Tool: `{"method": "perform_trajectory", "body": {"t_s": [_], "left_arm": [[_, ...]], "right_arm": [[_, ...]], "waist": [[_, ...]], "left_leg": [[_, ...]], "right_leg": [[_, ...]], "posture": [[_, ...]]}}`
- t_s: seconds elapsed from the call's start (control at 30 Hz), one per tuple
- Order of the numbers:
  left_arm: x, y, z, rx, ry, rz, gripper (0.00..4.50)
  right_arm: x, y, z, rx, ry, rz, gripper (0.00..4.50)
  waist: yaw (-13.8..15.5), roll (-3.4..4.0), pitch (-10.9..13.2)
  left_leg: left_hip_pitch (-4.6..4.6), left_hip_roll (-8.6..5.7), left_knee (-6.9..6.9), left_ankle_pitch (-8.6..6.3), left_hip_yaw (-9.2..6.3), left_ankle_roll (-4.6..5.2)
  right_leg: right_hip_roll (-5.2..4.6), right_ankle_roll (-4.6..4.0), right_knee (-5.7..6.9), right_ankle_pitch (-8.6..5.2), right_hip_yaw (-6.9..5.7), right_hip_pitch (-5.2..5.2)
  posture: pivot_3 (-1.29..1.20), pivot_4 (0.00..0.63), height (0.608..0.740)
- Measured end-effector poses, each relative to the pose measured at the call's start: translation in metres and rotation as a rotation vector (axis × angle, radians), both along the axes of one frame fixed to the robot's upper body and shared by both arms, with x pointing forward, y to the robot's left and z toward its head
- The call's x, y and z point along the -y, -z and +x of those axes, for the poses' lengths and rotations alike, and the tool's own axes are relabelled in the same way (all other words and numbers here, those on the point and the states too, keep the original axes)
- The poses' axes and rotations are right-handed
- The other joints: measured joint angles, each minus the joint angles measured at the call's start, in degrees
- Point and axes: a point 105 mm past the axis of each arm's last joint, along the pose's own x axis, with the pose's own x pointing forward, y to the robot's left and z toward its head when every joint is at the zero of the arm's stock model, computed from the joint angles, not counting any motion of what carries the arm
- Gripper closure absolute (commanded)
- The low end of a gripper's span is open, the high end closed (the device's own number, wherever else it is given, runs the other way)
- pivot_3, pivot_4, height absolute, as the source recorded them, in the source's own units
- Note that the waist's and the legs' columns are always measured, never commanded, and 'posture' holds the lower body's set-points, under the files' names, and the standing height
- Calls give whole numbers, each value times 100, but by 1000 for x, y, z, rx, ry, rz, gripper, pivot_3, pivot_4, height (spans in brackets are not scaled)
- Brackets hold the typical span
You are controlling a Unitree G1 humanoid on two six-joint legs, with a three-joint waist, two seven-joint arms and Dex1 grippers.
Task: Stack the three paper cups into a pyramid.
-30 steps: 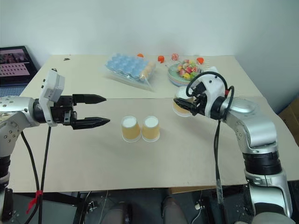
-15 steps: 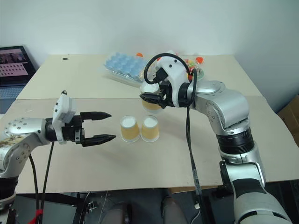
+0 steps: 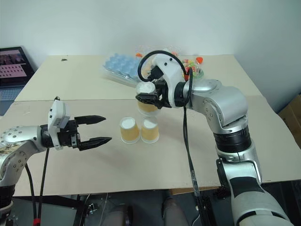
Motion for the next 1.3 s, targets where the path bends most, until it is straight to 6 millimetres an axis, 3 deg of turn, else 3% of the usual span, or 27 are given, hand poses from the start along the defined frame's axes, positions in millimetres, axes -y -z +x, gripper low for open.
{"method": "perform_trajectory", "body": {"t_s": [0.2,0.43,0.53,0.67,0.87,1.3], "left_arm": [[1,-1,1,11,-2,-11,0],[2,0,2,10,-1,-14,0],[4,1,2,6,3,-15,0],[4,1,3,6,-1,-15,0],[4,-1,3,12,-1,-16,0],[6,-7,5,25,7,-16,0]], "right_arm": [[-17,-28,-7,55,-77,54,1771],[-34,-26,-18,15,-182,85,1771],[-37,-20,-21,-5,-203,73,1771],[-38,8,-20,-75,-202,35,1771],[-35,27,-17,-101,-192,27,1771],[-34,33,-13,-87,-174,29,1771]], "waist": [[1,0,0],[-1,0,0],[-1,0,0],[-1,0,0],[-4,0,0],[-3,1,0]], "left_leg": [[-2,1,-2,0,0,0],[-1,1,-2,0,0,0],[-2,1,-2,0,0,0],[-2,1,-3,0,-1,0],[-5,1,-3,0,0,0],[-6,0,-4,0,0,0]], "right_leg": [[0,-3,-2,2,-1,-2],[0,-4,0,2,-1,-2],[0,-4,-2,2,-1,-2],[0,-3,-1,2,-1,-2],[0,-2,0,1,0,-9],[0,2,-1,-2,0,-10]], "posture": [[0,150,740],[0,150,740],[0,150,740],[0,150,740],[0,150,740],[0,150,740]]}}
